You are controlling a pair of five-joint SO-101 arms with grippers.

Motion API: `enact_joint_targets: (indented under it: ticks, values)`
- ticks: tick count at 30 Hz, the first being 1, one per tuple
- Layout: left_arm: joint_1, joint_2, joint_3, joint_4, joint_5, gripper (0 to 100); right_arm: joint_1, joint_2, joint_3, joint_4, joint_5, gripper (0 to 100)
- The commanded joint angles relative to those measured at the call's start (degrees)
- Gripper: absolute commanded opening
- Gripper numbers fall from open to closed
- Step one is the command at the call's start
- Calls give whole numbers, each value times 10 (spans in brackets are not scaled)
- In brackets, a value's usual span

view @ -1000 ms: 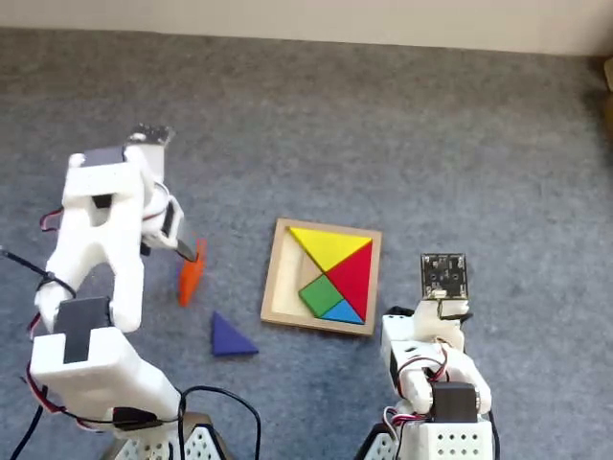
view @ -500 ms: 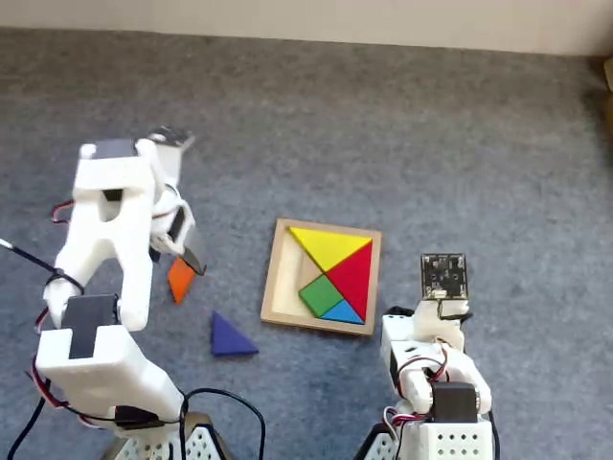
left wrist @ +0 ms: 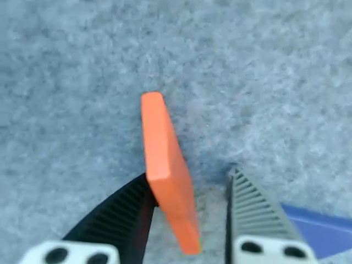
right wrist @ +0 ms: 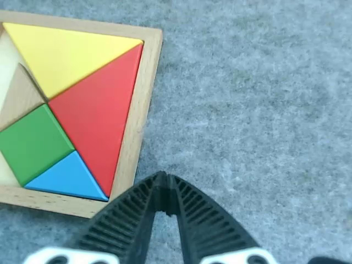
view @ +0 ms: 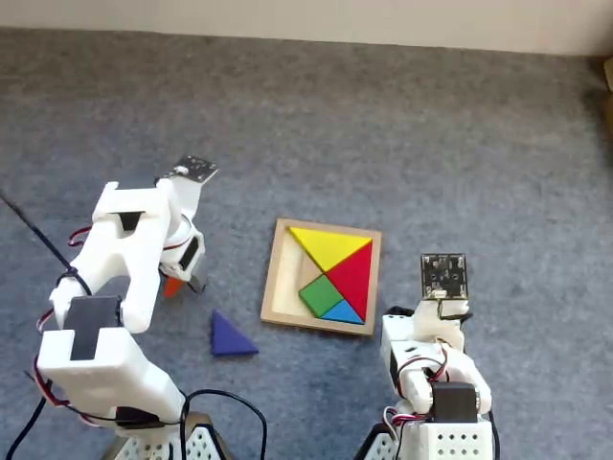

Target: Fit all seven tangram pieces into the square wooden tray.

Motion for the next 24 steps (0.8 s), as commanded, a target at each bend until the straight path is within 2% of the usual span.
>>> enact_joint_targets:
  ticks: [1, 12, 15, 19, 24]
  values:
    - [8, -4, 1, -9, -5, 77, 9, -9, 75, -13, -2, 5]
    - [8, -10, -2, -5, -4, 55, 9, -9, 75, -13, -2, 5]
    - [8, -10, -11, -2, 27, 112, 9, -9, 75, -13, -2, 5]
    - [14, -10, -37, 62, 38, 242, 9, -9, 75, -13, -2, 5]
    - [54, -10, -73, 106, 60, 210, 9, -9, 75, -13, -2, 5]
